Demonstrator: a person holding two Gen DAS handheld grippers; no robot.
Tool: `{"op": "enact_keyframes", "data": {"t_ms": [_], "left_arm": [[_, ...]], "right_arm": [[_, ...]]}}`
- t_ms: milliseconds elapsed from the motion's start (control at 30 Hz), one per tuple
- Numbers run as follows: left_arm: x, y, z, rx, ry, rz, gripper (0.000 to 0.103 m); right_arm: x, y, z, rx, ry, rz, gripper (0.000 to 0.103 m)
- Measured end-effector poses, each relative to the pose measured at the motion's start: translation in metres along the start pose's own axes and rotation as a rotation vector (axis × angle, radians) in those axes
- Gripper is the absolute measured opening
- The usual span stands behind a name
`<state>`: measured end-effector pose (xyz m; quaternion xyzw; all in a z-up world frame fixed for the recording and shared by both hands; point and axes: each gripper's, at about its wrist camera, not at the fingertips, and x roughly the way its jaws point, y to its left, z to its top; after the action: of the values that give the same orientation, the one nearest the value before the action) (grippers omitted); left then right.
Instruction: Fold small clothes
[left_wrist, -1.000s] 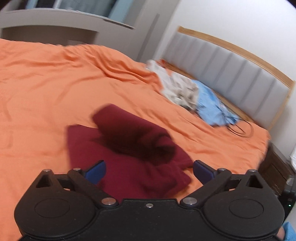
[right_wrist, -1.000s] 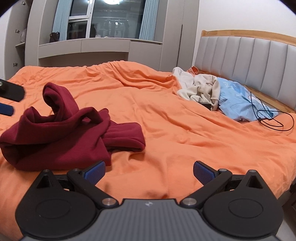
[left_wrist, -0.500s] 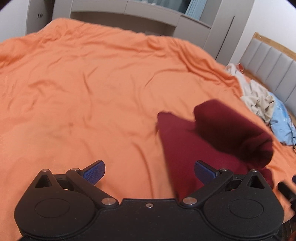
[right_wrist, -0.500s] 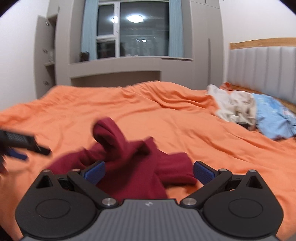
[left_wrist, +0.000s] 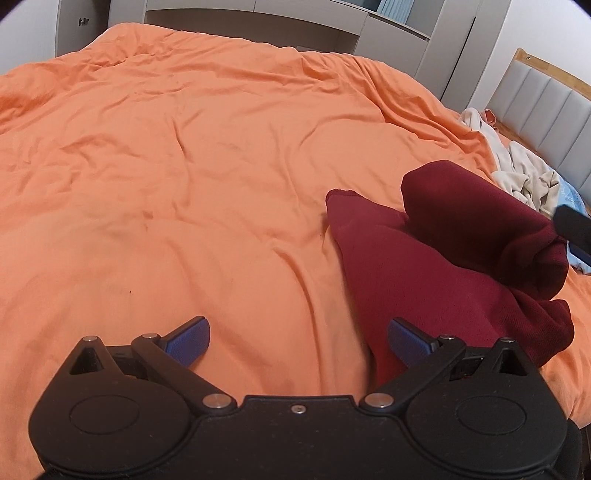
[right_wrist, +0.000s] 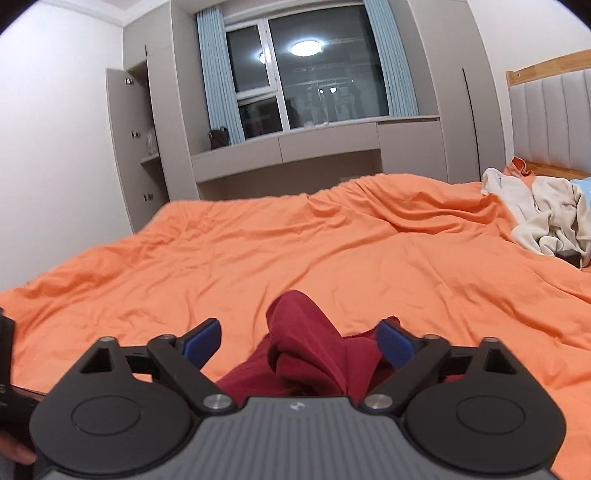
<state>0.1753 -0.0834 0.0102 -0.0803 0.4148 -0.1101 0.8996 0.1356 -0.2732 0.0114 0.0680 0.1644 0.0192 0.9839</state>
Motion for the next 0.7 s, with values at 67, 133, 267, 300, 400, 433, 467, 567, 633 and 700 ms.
{"op": "enact_keyframes", "data": {"t_ms": [67, 133, 267, 300, 400, 433, 467, 567, 633, 700], "left_arm": [[0.000, 0.000, 0.000, 0.001, -0.002, 0.000, 0.102], [0.001, -0.001, 0.000, 0.004, -0.003, 0.001, 0.102], [0.002, -0.002, -0.002, 0.009, -0.002, -0.007, 0.102], [0.003, -0.002, -0.002, 0.010, -0.001, -0.008, 0.102], [0.004, -0.003, -0.002, 0.022, 0.003, -0.006, 0.102], [0.004, -0.003, -0.003, 0.028, 0.003, -0.004, 0.102], [0.004, -0.004, -0.003, 0.033, 0.002, -0.003, 0.102], [0.005, -0.005, -0.004, 0.040, 0.006, -0.002, 0.102], [0.006, -0.006, -0.004, 0.039, 0.009, -0.001, 0.102], [0.007, -0.006, -0.004, 0.038, 0.015, 0.000, 0.102]], "right_arm": [[0.004, 0.000, -0.001, 0.003, 0.012, -0.013, 0.076], [0.006, -0.003, -0.005, 0.021, 0.019, -0.025, 0.062], [0.002, -0.022, -0.012, 0.104, 0.017, -0.034, 0.037], [0.000, -0.029, -0.015, 0.126, 0.016, -0.048, 0.029], [-0.002, -0.047, -0.023, 0.179, 0.027, -0.099, 0.025], [-0.002, -0.054, -0.026, 0.202, 0.035, -0.110, 0.025], [-0.002, -0.060, -0.030, 0.226, 0.044, -0.120, 0.025], [-0.002, -0.079, -0.041, 0.286, 0.067, -0.127, 0.033], [-0.001, -0.086, -0.046, 0.324, 0.074, -0.106, 0.051], [0.003, -0.092, -0.048, 0.362, 0.081, -0.081, 0.058]]}}
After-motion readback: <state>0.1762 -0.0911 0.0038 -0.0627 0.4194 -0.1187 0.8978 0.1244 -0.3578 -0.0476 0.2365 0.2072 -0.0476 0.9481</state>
